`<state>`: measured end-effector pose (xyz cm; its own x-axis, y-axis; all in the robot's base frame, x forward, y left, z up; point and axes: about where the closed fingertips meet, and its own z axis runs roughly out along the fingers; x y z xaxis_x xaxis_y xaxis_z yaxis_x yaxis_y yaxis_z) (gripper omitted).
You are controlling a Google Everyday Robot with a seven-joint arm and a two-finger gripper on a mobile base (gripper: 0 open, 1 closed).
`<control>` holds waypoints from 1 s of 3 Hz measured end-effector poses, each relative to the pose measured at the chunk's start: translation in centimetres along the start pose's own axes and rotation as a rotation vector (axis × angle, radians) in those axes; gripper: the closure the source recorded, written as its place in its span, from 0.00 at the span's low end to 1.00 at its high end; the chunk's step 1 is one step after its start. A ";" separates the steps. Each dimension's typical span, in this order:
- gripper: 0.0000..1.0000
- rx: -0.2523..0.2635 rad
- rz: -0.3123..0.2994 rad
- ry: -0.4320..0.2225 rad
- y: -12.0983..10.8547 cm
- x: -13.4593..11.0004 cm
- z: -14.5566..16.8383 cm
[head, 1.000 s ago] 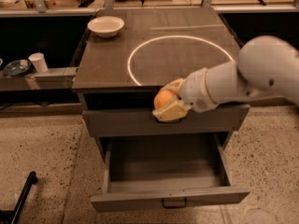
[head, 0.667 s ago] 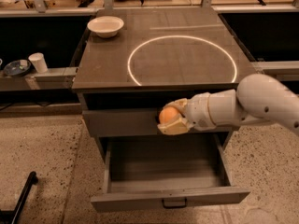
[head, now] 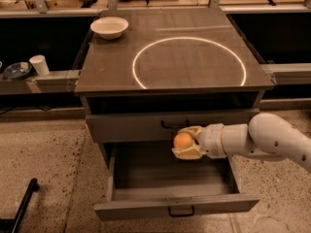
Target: Place orange into middle drawer
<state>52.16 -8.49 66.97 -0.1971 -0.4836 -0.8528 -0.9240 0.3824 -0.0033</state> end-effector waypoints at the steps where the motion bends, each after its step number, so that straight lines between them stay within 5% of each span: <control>1: 1.00 0.005 0.000 0.000 -0.1 0.0 0.0; 2: 1.00 0.023 -0.044 0.001 0.2 -0.3 0.7; 3: 1.00 0.033 -0.089 -0.014 -0.7 2.4 2.9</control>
Offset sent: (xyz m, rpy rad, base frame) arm 0.0023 0.0172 -0.0018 -0.0592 -0.1272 0.0073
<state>53.28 -7.62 63.37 -0.1097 -0.5059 -0.8556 -0.9264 0.3640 -0.0965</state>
